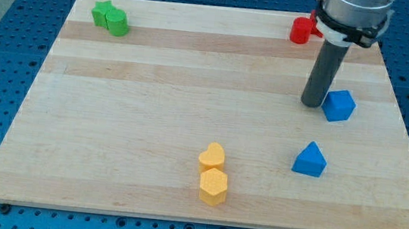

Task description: Slide blue cube up towards top right

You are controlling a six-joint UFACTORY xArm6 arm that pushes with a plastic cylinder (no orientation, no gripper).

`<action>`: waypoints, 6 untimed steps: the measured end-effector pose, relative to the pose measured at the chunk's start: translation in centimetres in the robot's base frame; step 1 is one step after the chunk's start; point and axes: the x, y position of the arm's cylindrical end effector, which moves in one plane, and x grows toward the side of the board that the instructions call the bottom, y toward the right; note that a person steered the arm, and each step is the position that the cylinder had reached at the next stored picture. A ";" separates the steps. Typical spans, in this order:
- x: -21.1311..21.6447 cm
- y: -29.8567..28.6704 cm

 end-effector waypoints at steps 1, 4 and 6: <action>-1.4 -0.5; 5.0 -1.1; 5.6 2.8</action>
